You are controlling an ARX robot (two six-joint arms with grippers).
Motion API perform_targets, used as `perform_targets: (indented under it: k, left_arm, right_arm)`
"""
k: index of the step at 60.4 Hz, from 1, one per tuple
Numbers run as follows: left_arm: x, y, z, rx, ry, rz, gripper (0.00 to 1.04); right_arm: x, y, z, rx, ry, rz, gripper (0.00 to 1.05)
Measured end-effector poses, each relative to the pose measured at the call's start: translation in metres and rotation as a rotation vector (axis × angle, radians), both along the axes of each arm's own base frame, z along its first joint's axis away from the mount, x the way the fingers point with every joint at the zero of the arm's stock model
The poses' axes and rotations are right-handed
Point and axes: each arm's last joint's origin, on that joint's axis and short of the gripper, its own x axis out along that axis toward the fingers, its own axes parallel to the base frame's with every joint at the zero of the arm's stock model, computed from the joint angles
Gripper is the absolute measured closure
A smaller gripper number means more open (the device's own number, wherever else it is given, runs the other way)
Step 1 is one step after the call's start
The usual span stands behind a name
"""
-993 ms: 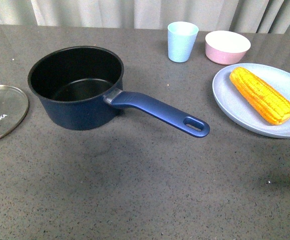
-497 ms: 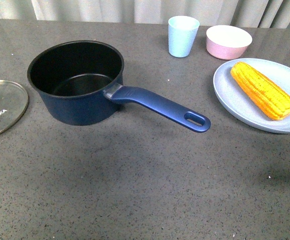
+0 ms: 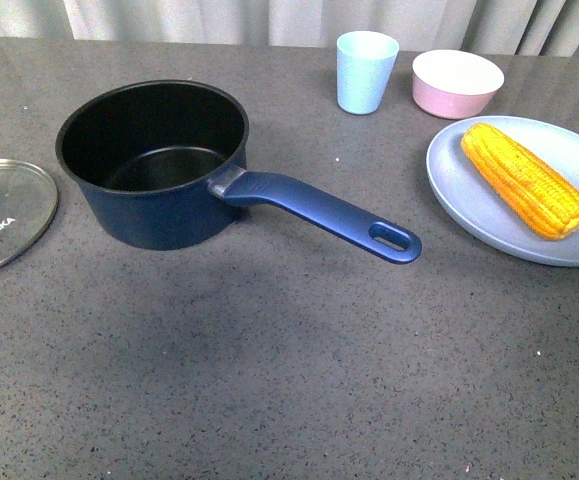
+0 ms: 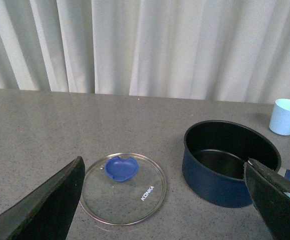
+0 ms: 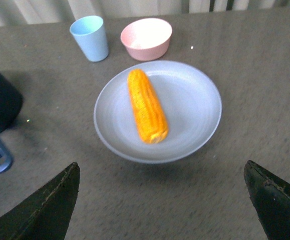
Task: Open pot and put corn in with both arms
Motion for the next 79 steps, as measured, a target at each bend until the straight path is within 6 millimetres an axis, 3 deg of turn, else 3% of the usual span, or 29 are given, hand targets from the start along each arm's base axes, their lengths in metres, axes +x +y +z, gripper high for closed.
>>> perform_targets:
  k: [10,18,32,68,79]
  left_arm:
    - [0.000,0.000,0.000,0.000,0.000,0.000,0.09]
    - [0.000,0.000,0.000,0.000,0.000,0.000,0.09]
    - [0.000,0.000,0.000,0.000,0.000,0.000,0.09]
    - [0.000,0.000,0.000,0.000,0.000,0.000,0.09]
    - [0.000,0.000,0.000,0.000,0.000,0.000,0.09]
  right_arm:
    - [0.066,0.006,-0.029,-0.113,0.108,0.092,0.09]
    - [0.107,0.019,-0.045,-0.182,0.166,0.160,0.09]
    - [0.148,0.038,-0.065,-0.220,0.230,0.207,0.09]
    - [0.173,0.064,-0.110,-0.254,0.345,0.250,0.09]
    - [0.174,0.064,-0.113,-0.251,0.355,0.242,0.39]
